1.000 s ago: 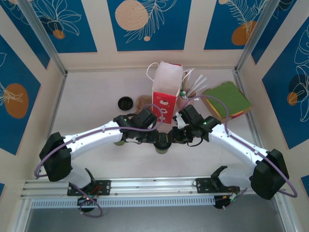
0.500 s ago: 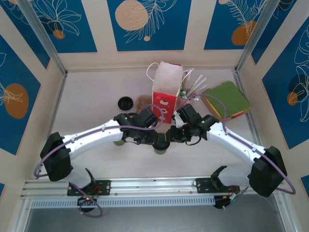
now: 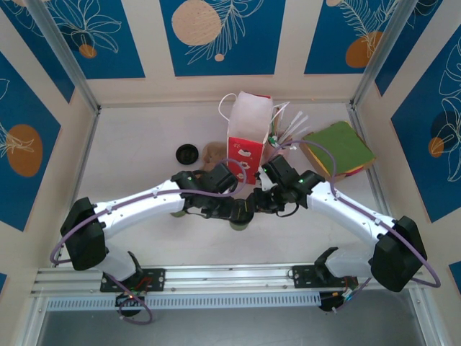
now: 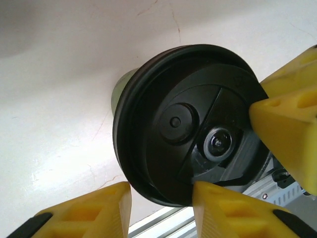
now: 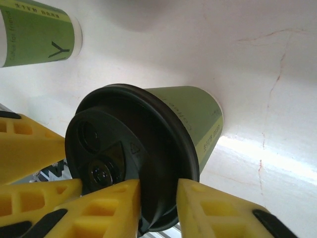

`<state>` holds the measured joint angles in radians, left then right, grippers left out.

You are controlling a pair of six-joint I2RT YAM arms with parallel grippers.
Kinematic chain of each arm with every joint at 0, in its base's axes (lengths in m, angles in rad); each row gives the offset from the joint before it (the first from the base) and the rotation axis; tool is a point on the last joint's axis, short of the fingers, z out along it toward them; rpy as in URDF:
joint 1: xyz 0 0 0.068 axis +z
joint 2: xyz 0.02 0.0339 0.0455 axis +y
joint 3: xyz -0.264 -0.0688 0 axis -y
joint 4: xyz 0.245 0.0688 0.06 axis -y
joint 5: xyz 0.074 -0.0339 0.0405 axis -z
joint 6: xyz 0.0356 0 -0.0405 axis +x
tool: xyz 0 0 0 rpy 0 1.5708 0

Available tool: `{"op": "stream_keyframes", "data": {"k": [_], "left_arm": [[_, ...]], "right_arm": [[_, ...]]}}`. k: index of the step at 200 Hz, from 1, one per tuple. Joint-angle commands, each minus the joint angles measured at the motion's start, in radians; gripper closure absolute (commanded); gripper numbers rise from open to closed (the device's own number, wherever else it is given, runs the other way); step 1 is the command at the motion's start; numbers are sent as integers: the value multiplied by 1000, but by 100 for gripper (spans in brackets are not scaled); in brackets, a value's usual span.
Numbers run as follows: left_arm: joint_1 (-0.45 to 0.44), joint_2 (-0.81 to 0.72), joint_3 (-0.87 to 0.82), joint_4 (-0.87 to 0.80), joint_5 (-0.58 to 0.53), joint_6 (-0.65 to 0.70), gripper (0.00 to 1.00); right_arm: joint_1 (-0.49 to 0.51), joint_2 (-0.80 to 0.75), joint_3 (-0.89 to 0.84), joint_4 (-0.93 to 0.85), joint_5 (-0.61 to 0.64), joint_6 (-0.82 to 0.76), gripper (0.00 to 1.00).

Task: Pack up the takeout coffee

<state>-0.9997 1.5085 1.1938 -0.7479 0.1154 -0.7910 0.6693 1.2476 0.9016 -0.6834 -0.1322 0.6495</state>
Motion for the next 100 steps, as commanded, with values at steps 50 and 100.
{"op": "stream_keyframes", "data": {"k": [50, 100], "left_arm": [[-9, 16, -12, -30, -12, -20, 65], [-10, 18, -10, -25, -12, -20, 65]], "right_arm": [[19, -39, 59, -187, 47, 16, 62], [23, -40, 47, -174, 14, 42, 59]]}}
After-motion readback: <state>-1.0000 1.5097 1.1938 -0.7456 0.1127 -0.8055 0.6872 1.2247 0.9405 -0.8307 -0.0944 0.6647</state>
